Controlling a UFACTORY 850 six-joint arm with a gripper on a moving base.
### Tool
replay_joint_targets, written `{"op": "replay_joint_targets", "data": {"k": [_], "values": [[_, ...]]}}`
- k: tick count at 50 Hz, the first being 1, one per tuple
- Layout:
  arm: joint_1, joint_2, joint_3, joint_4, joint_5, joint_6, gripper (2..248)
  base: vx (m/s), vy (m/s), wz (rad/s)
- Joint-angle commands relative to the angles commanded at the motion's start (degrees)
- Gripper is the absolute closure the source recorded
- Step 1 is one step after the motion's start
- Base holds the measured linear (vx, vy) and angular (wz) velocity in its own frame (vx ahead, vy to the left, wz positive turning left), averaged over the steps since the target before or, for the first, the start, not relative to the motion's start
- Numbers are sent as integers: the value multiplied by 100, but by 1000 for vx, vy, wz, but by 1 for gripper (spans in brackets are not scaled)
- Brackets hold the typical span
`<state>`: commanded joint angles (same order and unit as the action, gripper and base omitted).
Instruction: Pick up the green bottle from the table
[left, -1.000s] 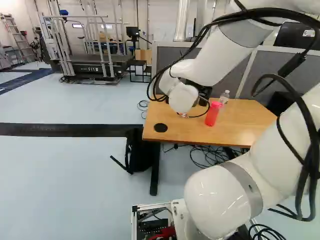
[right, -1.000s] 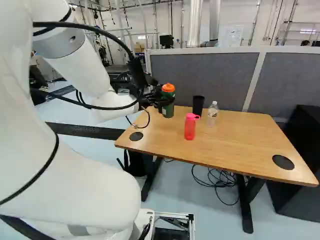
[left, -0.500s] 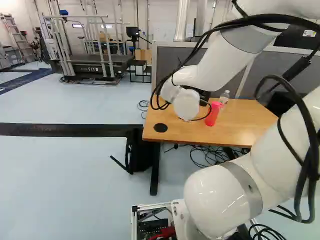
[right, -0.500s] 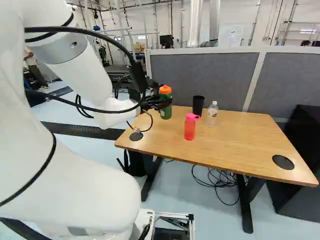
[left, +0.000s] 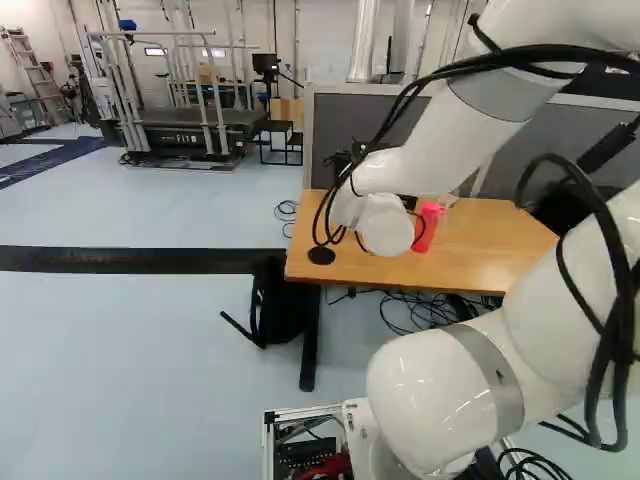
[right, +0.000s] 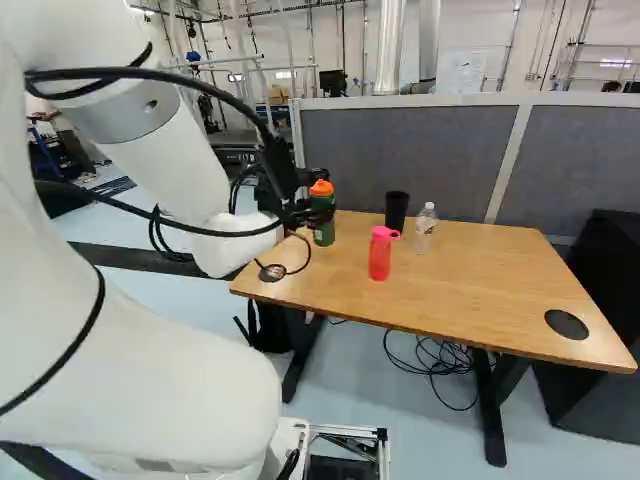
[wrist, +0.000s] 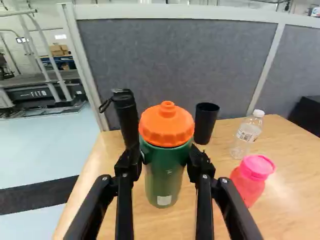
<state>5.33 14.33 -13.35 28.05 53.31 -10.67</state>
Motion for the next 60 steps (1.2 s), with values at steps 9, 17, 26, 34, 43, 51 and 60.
{"op": "replay_joint_targets", "data": {"k": [9,17,26,34,43,51,60], "values": [[-97,31,153,-514,-61,195,137,0,0,0],[-176,55,276,-927,-109,352,137,0,0,0],[-255,80,399,-1342,-158,510,137,0,0,0],[-317,99,496,-1668,-197,634,137,0,0,0],[-378,119,593,-1992,-235,757,137,0,0,0],[-423,133,663,-2230,-263,848,137,0,0,0],[-465,146,728,-2448,-289,931,137,0,0,0]]}}
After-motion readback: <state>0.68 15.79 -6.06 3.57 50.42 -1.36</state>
